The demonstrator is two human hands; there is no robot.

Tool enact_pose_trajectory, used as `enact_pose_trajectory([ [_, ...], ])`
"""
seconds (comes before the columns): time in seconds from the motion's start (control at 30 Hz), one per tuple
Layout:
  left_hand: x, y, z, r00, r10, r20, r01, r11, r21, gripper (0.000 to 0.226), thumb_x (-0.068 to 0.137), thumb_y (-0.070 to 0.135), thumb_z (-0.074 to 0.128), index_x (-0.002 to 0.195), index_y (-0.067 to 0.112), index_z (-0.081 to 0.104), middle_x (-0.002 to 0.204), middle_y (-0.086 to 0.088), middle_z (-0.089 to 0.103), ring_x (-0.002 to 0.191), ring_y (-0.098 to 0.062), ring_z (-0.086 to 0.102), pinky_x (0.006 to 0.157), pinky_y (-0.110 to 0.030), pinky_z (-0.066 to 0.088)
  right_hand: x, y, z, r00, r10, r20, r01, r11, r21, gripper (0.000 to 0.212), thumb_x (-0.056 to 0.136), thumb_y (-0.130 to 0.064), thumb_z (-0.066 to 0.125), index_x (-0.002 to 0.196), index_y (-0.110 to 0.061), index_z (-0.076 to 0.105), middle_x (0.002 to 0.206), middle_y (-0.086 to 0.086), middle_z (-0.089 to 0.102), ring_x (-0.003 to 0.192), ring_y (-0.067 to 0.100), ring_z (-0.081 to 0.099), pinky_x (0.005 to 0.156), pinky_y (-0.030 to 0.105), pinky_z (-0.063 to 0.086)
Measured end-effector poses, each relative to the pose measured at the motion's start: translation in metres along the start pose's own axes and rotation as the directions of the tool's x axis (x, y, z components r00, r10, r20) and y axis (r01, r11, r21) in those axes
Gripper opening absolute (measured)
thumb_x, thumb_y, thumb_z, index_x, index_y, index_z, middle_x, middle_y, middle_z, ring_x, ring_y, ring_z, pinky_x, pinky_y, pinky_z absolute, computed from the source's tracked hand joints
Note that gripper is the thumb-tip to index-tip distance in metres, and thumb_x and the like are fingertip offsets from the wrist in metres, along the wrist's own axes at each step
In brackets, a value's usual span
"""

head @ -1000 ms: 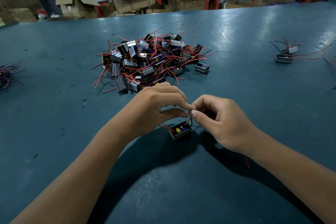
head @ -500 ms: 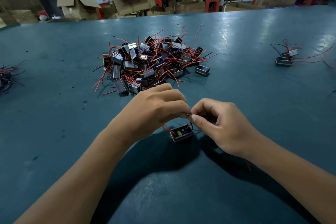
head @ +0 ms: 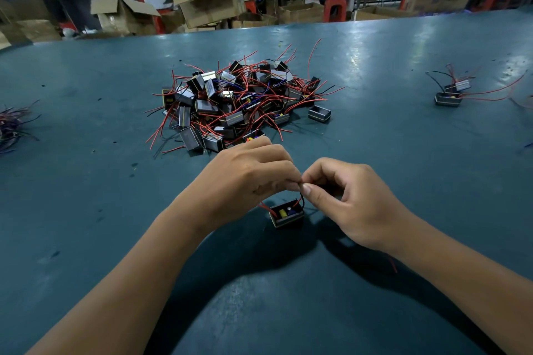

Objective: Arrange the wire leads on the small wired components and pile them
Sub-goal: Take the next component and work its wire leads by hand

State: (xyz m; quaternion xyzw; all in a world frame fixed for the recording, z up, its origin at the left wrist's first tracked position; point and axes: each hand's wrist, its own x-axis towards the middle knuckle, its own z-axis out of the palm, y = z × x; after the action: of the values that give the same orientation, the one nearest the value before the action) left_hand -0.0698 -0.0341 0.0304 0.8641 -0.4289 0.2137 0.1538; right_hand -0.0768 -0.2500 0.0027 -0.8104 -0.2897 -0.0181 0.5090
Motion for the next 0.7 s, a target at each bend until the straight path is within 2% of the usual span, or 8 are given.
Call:
enact_pose_trajectory([
  [0.1,0.001,0.002,0.001,0.999,-0.048,0.012,0.049,0.997,-0.054,0.023,0.1,0.028,0.059,0.096,0.012,0.074,0.09,-0.001,0.065,0.079,-0.026,0.057,0.068,-0.04,0.048,-0.001,-0.003,-0.001,1.0,-0.021,-0.012,0.021,1.0,-0.017,0.015,0.094,-0.015,0.065,0.082,-0.023,0.063,0.066,-0.002,0.06,0.055,0.003,0.045,0.052,0.018,0.037],
  [0.2,0.002,0.008,0.003,0.989,-0.14,0.052,0.147,0.971,-0.19,0.017,0.1,0.02,0.06,0.093,0.009,0.069,0.086,0.004,0.056,0.078,-0.012,0.05,0.071,-0.025,0.041,-0.001,-0.004,0.0,0.998,-0.036,-0.042,0.035,0.999,-0.022,0.011,0.094,-0.015,0.065,0.084,-0.019,0.064,0.067,0.002,0.061,0.055,0.018,0.048,0.051,0.027,0.039],
  [0.27,0.002,0.011,0.004,0.976,-0.204,0.082,0.219,0.93,-0.294,0.016,0.1,0.017,0.058,0.088,0.007,0.066,0.079,0.008,0.05,0.072,-0.004,0.046,0.067,-0.017,0.035,-0.002,-0.004,0.0,0.997,-0.049,-0.056,0.047,0.999,-0.024,0.008,0.093,-0.015,0.066,0.085,-0.017,0.066,0.066,0.004,0.061,0.057,0.023,0.05,0.051,0.03,0.039],
  [0.33,0.002,0.012,0.005,0.95,-0.286,0.126,0.313,0.871,-0.379,0.021,0.098,0.022,0.056,0.086,0.008,0.065,0.073,0.007,0.05,0.066,-0.005,0.044,0.061,-0.018,0.034,-0.002,-0.004,0.0,0.996,-0.068,-0.064,0.066,0.997,-0.041,0.008,0.093,-0.014,0.067,0.085,-0.016,0.066,0.064,0.003,0.061,0.056,0.023,0.05,0.051,0.03,0.039],
  [0.47,0.006,0.02,0.01,0.828,-0.508,0.236,0.535,0.593,-0.602,0.027,0.092,0.028,0.056,0.067,0.02,0.063,0.057,0.003,0.042,0.054,-0.01,0.033,0.05,-0.023,0.028,-0.002,-0.004,0.0,0.991,-0.102,-0.09,0.094,0.992,-0.088,0.008,0.093,-0.012,0.067,0.085,-0.015,0.065,0.064,-0.002,0.06,0.057,0.017,0.051,0.051,0.021,0.039],
  [0.53,0.01,0.022,0.015,0.761,-0.591,0.268,0.584,0.442,-0.681,0.028,0.088,0.029,0.057,0.063,0.018,0.064,0.055,0.005,0.044,0.052,-0.01,0.033,0.049,-0.022,0.027,-0.001,-0.004,0.0,0.989,-0.101,-0.108,0.091,0.992,-0.088,0.008,0.093,-0.012,0.067,0.085,-0.015,0.065,0.065,-0.003,0.06,0.057,0.017,0.05,0.052,0.021,0.039],
  [0.6,0.008,0.017,0.016,0.772,-0.594,0.225,0.557,0.463,-0.69,0.028,0.091,0.03,0.058,0.069,0.013,0.065,0.059,0.005,0.051,0.054,-0.011,0.038,0.051,-0.024,0.03,0.0,-0.003,-0.001,0.989,-0.082,-0.122,0.074,0.995,-0.074,0.01,0.092,-0.014,0.067,0.083,-0.016,0.064,0.066,-0.004,0.06,0.057,0.018,0.05,0.051,0.019,0.037],
  [0.7,0.001,0.004,0.007,0.889,-0.455,0.05,0.391,0.697,-0.601,0.005,0.092,0.018,0.066,0.088,0.019,0.07,0.077,0.004,0.061,0.064,-0.017,0.05,0.06,-0.028,0.041,-0.001,-0.002,-0.003,0.993,-0.039,-0.114,0.034,0.999,-0.041,0.014,0.092,-0.015,0.067,0.08,-0.02,0.063,0.068,-0.002,0.06,0.058,0.021,0.05,0.05,0.02,0.036],
])
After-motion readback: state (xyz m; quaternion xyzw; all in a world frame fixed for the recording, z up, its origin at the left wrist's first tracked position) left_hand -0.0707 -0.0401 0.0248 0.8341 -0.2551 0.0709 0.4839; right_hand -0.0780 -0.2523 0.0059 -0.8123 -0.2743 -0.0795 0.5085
